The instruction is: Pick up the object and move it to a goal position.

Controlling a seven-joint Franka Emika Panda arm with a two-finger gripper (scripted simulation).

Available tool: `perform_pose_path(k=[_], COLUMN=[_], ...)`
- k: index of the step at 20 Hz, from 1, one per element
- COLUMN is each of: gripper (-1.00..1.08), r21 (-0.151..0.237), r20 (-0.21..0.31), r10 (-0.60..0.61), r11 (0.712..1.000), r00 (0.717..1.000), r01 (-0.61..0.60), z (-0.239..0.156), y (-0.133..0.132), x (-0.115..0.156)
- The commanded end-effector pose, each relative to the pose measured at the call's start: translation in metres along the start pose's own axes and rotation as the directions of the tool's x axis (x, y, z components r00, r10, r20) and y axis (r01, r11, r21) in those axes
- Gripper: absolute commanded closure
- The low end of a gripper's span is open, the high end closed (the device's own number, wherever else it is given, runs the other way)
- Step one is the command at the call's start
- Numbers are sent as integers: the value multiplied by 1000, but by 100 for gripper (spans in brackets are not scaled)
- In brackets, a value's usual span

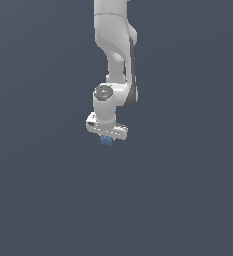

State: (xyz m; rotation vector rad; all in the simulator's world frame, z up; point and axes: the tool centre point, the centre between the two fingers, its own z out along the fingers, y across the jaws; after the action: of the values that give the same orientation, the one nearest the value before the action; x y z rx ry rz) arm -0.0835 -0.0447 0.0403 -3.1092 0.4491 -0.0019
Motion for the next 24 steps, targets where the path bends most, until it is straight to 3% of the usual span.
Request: perform_pose_path(k=[1, 13, 24], gripper=[108, 108, 108], r21=[0, 0, 0], r20=[1, 1, 1], r10=[1, 0, 1], r11=[1000, 1000, 1000], r00=[1000, 1000, 1000], r01=[-1, 0, -1], z=[1, -20, -101], y=[0, 2, 9], x=[0, -1, -4])
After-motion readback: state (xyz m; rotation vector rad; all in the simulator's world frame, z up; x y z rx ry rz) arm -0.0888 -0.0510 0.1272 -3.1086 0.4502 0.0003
